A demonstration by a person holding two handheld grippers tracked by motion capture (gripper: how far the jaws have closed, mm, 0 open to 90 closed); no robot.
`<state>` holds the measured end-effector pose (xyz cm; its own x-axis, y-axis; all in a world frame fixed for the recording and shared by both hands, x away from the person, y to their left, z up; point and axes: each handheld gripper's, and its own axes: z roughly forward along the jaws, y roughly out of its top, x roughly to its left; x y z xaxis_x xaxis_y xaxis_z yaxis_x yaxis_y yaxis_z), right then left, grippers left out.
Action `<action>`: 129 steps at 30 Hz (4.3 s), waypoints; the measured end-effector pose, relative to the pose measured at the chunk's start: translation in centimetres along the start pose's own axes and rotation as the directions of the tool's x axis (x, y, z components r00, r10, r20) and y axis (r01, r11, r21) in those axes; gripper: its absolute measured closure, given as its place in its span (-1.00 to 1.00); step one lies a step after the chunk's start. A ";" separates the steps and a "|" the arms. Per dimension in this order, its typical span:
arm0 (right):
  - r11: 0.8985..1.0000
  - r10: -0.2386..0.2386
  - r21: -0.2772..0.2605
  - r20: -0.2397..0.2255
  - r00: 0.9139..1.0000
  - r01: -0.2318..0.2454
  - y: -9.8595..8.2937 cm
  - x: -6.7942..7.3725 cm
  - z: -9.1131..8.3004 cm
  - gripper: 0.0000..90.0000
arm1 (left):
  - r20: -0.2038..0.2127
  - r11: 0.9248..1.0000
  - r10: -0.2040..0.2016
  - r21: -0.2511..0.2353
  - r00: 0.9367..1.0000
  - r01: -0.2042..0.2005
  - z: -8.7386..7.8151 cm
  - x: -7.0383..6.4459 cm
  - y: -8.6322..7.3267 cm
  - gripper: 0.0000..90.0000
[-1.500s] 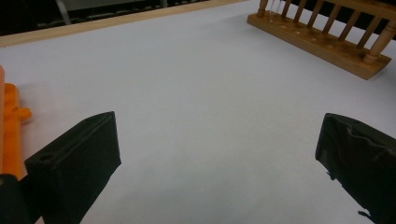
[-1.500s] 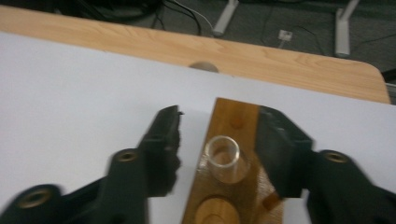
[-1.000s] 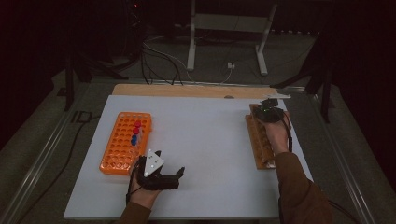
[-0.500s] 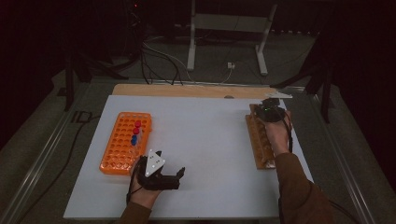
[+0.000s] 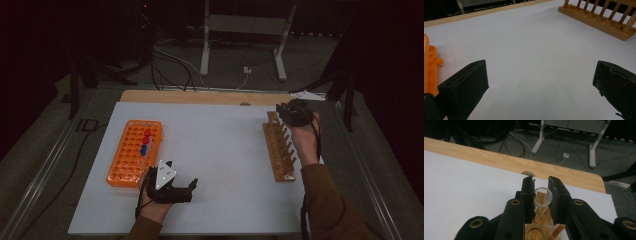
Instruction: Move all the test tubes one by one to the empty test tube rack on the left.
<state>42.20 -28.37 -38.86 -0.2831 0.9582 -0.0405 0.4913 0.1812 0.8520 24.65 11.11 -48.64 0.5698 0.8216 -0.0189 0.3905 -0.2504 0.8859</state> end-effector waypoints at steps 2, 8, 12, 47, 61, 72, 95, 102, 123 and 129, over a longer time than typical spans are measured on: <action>1.000 -0.014 -0.013 -0.009 1.000 0.014 0.2 0.3 -0.5 0.70 | 0.000 1.000 -0.001 0.002 1.000 0.001 0.1 0.0 0.0 -0.98; 0.999 -0.036 -0.025 -0.074 0.997 0.034 -0.2 1.6 -1.5 0.70 | 0.001 1.000 0.008 0.007 1.000 -0.008 0.2 -0.2 -0.1 -0.98; 0.999 -0.031 -0.041 -0.126 0.992 0.026 -0.9 2.6 -2.0 0.70 | 0.000 1.000 0.012 0.008 1.000 -0.012 0.3 -0.3 -0.1 -0.98; 0.995 -0.104 -0.048 -0.354 0.930 0.093 -7.0 8.5 -5.4 0.69 | 0.034 0.997 0.073 0.007 0.997 -0.073 1.4 -2.0 0.9 -0.98; 0.993 -0.115 -0.051 -0.450 0.885 0.103 -6.9 10.3 -6.5 0.69 | 0.116 0.990 0.139 -0.034 0.984 -0.136 3.7 -5.6 4.5 -0.91; 0.992 -0.120 -0.032 -0.503 0.856 0.120 -7.4 12.0 -6.5 0.69 | 0.126 0.987 0.155 -0.056 0.980 -0.149 5.7 -8.1 5.8 -0.58; 0.995 -0.088 -0.012 -0.557 0.826 0.098 -7.7 13.1 -6.0 0.59 | 0.217 0.995 0.097 -0.028 0.971 -0.093 7.0 -7.8 5.5 0.70; 1.000 -0.016 -0.026 -0.523 0.852 0.003 -7.5 11.5 -6.0 -0.16 | 0.171 0.997 0.071 -0.007 0.983 -0.071 6.7 -6.2 5.0 0.71; 0.995 0.056 -0.066 -0.313 0.948 -0.080 -8.9 6.5 -8.0 -1.00 | 0.068 0.996 0.060 -0.063 0.996 -0.056 0.9 -0.5 4.0 0.70; 0.994 0.061 -0.075 -0.285 0.957 -0.086 -9.3 5.6 -8.7 -1.00 | 0.039 0.996 0.039 -0.078 0.998 -0.036 -0.8 1.0 3.4 0.70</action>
<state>28.86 -26.58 -42.52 -0.4754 0.8647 0.1618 0.4505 0.0814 0.8891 25.98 11.51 -45.23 0.6123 0.7906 -0.0024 0.3120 -0.2388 0.9196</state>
